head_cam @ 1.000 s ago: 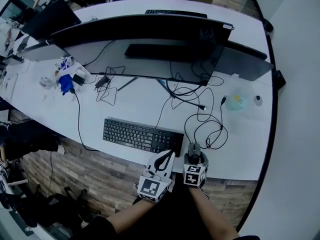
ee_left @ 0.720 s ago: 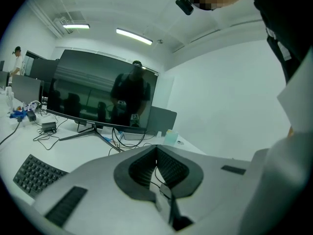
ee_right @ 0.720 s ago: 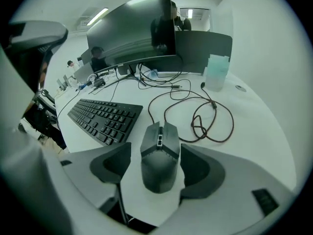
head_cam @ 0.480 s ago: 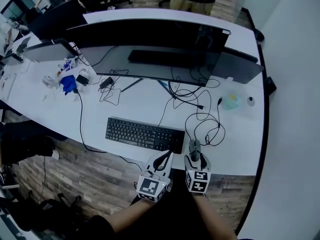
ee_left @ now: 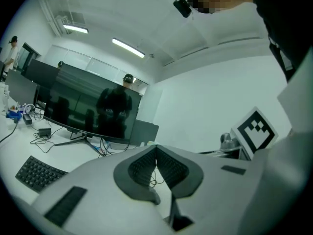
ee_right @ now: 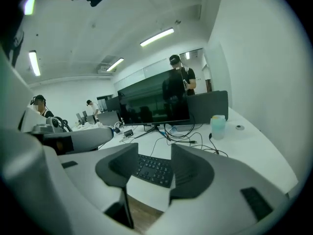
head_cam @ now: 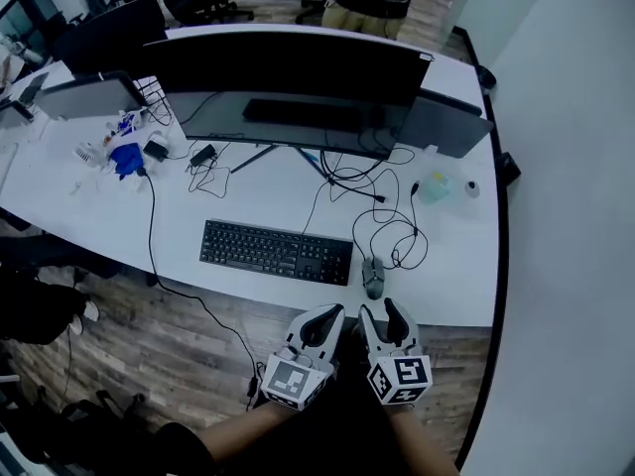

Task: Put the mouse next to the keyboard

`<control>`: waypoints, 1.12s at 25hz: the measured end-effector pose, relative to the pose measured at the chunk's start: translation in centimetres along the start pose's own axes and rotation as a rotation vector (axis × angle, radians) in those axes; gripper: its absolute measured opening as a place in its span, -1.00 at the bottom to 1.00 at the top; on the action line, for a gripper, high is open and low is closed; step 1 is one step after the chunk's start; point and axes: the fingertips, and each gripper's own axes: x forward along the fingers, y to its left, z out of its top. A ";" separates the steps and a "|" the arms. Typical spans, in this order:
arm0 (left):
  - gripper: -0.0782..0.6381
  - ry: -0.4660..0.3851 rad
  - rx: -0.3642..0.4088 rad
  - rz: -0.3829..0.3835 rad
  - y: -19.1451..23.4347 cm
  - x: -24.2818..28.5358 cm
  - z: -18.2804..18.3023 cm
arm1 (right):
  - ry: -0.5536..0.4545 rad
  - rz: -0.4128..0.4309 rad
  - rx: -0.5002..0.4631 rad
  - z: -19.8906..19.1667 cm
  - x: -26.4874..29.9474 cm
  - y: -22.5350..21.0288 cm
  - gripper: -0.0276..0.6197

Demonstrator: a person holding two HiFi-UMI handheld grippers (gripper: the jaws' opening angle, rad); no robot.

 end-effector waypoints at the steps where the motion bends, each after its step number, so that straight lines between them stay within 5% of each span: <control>1: -0.75 -0.013 0.008 -0.007 -0.8 -0.3 0.2 | -0.017 0.010 -0.008 0.2 -0.9 0.2 -0.33; 3: -0.75 -0.025 0.011 -0.005 -2.2 -0.9 0.5 | -0.059 0.036 -0.023 0.7 -2.7 0.6 -0.69; 5: -0.75 -0.032 -0.002 -0.012 -3.8 -1.6 0.5 | -0.106 0.050 -0.038 1.3 -4.6 0.9 -0.80; 10: -0.75 -0.056 -0.058 -0.056 -9.4 -3.6 -0.6 | -0.111 0.060 -0.132 1.3 -9.6 1.0 -0.86; 18: -0.75 -0.117 0.084 0.092 -17.2 -8.0 0.4 | -0.241 0.107 -0.152 1.9 -20.4 1.7 -0.86; 28: -0.75 -0.107 0.146 0.066 -25.2 -12.1 -0.7 | -0.290 0.074 -0.148 -0.5 -28.2 2.3 -0.86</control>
